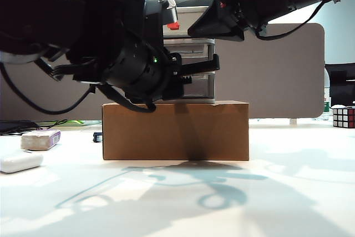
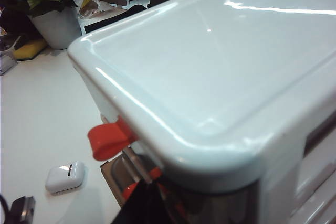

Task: Open the third layer of the drawer on the table, pick up the earphone case on the table and put it in, and finally close the drawer.

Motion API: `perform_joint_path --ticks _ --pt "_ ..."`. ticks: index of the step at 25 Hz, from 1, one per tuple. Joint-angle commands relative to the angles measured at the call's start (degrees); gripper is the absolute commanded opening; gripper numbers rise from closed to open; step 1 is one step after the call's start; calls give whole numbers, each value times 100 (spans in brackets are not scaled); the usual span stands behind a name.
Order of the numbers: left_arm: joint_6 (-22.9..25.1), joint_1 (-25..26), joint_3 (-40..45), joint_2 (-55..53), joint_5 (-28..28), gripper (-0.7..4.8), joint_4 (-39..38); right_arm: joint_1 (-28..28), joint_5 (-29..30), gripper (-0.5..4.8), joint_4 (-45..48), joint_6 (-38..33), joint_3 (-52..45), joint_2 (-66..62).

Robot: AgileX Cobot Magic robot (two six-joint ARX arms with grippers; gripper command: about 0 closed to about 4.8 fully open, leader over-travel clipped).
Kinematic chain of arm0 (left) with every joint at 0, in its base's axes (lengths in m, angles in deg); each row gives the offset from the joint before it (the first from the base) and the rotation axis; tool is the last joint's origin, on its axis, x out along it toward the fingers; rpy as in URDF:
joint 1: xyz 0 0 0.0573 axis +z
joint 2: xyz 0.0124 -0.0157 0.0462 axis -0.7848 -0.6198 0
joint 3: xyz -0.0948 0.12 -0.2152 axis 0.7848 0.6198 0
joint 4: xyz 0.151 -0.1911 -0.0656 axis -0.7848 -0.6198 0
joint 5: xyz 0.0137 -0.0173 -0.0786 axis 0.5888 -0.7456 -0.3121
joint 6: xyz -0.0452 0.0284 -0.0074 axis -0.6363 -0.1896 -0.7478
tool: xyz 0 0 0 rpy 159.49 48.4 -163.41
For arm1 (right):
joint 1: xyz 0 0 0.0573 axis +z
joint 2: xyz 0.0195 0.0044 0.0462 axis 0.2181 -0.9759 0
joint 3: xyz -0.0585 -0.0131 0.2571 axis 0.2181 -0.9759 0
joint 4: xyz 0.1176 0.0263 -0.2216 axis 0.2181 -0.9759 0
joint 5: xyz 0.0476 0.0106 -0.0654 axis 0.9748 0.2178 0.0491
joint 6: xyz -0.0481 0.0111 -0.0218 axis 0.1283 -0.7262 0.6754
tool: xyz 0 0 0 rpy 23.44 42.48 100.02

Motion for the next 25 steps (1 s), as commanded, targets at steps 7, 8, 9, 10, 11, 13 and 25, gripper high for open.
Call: perform_joint_path --ticks 7,8,9,10,11,13,25 --pt "-387 -813 728 428 597 -6 37 -15 -269 -5 -26 -17 37 13" --pt "-400 -903 776 452 656 -6 39 -15 -269 -5 -31 -17 37 13" --pt "-437 -992 811 483 741 -6 33 -15 -269 -5 -35 -17 37 13" --pt "-520 -1167 898 525 887 -6 33 -13 -269 -6 -39 -17 37 15" --pt "-520 -1239 938 538 981 -6 33 -13 -267 -5 -42 -15 37 13" --pt "-518 -1351 1016 540 1093 -6 35 -15 -269 -5 -46 -15 37 15" --pt "-614 -1676 1917 4697 1027 94 -3493 -13 -55 -5 -68 -17 37 15"
